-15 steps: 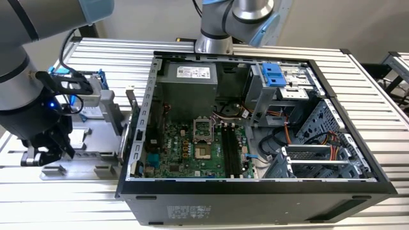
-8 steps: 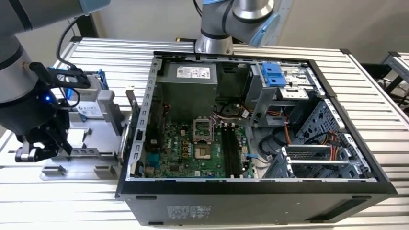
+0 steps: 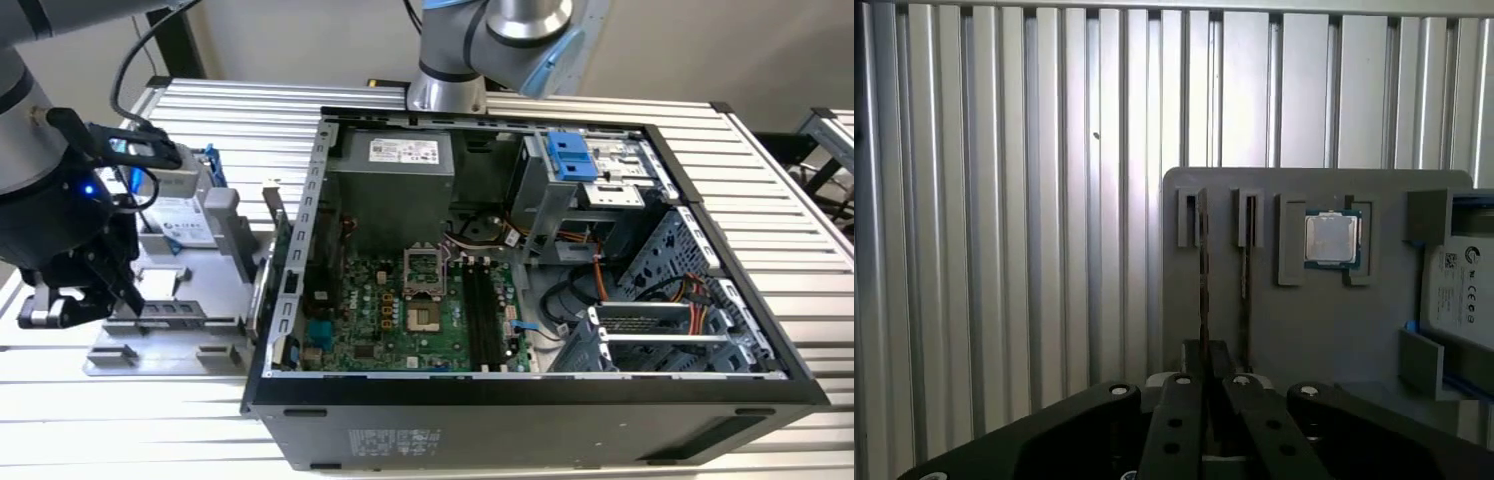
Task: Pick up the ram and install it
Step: 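Pick up the ram and move it above insertion slot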
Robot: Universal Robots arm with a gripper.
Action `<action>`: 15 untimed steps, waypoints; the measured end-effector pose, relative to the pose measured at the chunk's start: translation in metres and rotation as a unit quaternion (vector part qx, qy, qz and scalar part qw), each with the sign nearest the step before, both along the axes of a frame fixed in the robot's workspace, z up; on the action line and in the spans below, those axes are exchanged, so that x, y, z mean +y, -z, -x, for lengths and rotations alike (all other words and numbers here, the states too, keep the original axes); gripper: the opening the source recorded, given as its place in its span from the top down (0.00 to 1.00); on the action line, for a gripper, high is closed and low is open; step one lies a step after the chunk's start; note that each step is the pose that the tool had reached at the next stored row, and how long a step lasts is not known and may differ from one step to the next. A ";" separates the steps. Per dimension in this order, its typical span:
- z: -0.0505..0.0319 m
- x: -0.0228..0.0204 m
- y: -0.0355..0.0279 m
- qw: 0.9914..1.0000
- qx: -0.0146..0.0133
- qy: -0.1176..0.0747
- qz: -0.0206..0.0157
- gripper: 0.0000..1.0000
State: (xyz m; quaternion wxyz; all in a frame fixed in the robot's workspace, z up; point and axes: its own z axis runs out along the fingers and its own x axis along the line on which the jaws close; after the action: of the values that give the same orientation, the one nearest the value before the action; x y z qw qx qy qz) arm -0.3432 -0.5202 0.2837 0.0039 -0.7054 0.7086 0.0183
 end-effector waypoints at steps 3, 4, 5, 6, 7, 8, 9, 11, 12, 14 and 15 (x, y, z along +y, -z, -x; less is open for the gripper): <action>0.0000 0.0000 -0.0048 1.000 0.000 0.000 0.000 1.00; 0.0000 0.0000 -0.0063 1.000 0.000 0.000 0.000 1.00; 0.0000 0.0000 -0.0078 1.000 0.000 0.000 0.000 1.00; 0.0000 0.0000 -0.0093 1.000 0.000 0.000 0.000 1.00; 0.0000 0.0000 -0.0108 1.000 0.000 0.000 0.000 1.00; 0.0000 0.0000 -0.0122 1.000 0.000 0.000 0.000 1.00; 0.0000 0.0000 -0.0137 1.000 0.000 0.000 0.000 1.00; 0.0000 0.0000 -0.0170 1.000 0.000 0.000 0.000 1.00; 0.0000 0.0000 -0.0186 1.000 0.000 0.000 0.000 1.00; 0.0000 0.0000 -0.0223 1.000 0.000 0.000 0.000 1.00; 0.0000 0.0000 -0.0241 1.000 0.000 0.000 0.000 1.00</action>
State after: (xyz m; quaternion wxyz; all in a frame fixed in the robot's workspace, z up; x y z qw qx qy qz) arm -0.3432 -0.5202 0.3078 0.0039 -0.7054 0.7085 0.0183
